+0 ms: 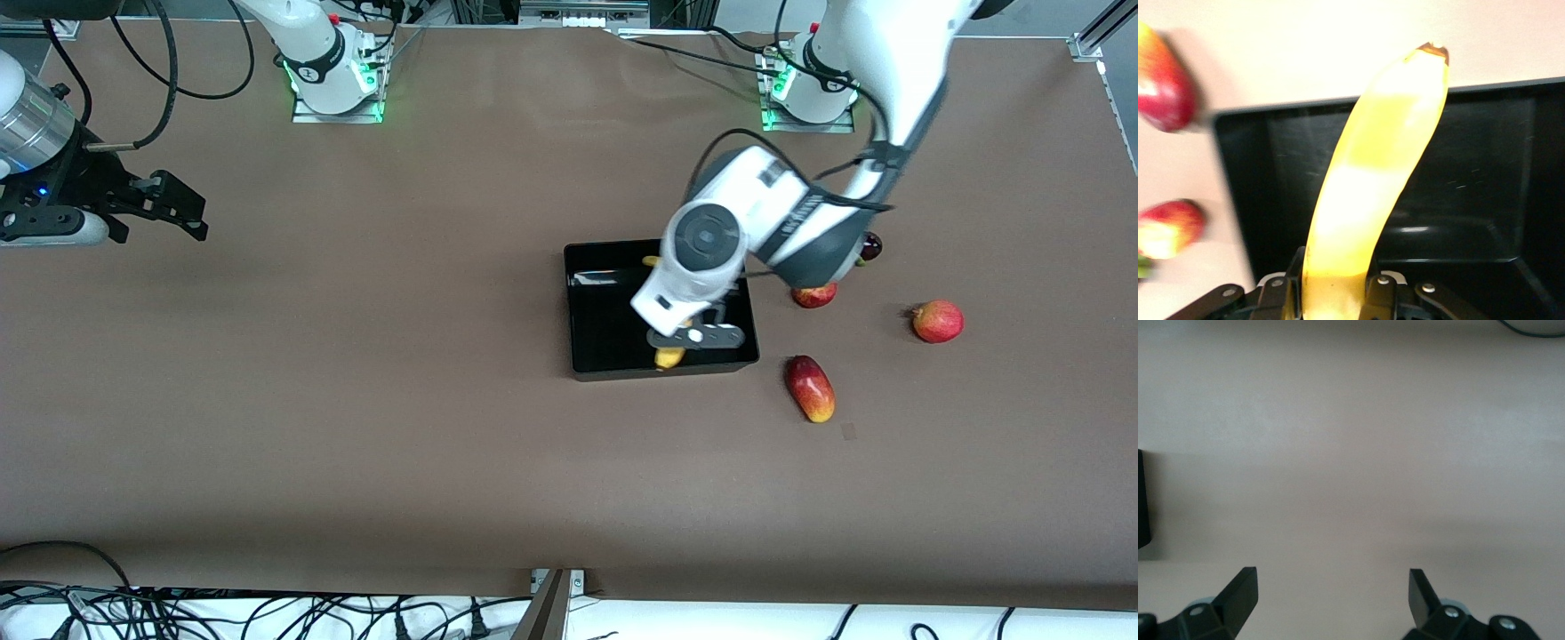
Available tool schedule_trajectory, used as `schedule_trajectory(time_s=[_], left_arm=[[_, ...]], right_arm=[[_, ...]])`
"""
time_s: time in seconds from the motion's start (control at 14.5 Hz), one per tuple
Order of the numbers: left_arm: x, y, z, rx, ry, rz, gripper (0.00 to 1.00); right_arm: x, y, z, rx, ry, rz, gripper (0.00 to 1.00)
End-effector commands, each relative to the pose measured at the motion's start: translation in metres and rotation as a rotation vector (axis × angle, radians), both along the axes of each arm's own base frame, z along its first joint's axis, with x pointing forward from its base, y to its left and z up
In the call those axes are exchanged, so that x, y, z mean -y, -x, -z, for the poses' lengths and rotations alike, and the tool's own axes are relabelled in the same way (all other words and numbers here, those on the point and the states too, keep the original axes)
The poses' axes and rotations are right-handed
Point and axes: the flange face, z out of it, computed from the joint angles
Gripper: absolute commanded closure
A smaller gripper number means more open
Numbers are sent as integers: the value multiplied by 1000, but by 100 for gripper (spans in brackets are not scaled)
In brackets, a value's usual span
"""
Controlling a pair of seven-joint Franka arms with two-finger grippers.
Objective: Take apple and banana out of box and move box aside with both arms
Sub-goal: 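Lift the banana out and set it down beside the mango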
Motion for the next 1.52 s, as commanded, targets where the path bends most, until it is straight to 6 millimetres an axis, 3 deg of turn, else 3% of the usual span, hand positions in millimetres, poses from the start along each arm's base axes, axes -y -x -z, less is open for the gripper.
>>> schedule_trajectory(time_s=[0.0, 0.21, 0.34, 0.48, 0.62, 0.69, 0.9, 0.97, 1.03, 1.1, 1.31, 1.45], left_arm=[[-89, -33, -8, -82, 15, 108, 94], [-194, -58, 9, -137, 63, 171, 89], [-256, -67, 37, -176, 82, 196, 90], [-305, -76, 64, -147, 96, 238, 90], [-342, -75, 88, -87, 121, 254, 90], [-361, -72, 110, -58, 131, 294, 89], [-390, -65, 149, 48, 153, 348, 88], [-391, -62, 154, 58, 154, 352, 84], [-391, -62, 157, 58, 155, 354, 57], [-392, -62, 159, 59, 159, 362, 4], [-393, -66, 147, 70, 150, 369, 0], [-386, -71, 112, 98, 124, 384, 0]], right_arm=[[-1, 2, -6, 0, 4, -2, 0], [-1, 2, -6, 0, 4, -2, 0], [-1, 2, -6, 0, 4, -2, 0], [-1, 2, -6, 0, 4, -2, 0], [-2, 2, -6, 0, 3, -2, 0], [-1, 2, -6, 0, 4, -2, 0], [-1, 2, -6, 0, 4, -2, 0], [-1, 2, -6, 0, 4, -2, 0], [-1, 2, -6, 0, 4, -2, 0], [-1, 2, -6, 0, 4, -2, 0], [-1, 2, -6, 1, 8, -4, 0], [-1, 1, -6, 2, 7, -4, 0]])
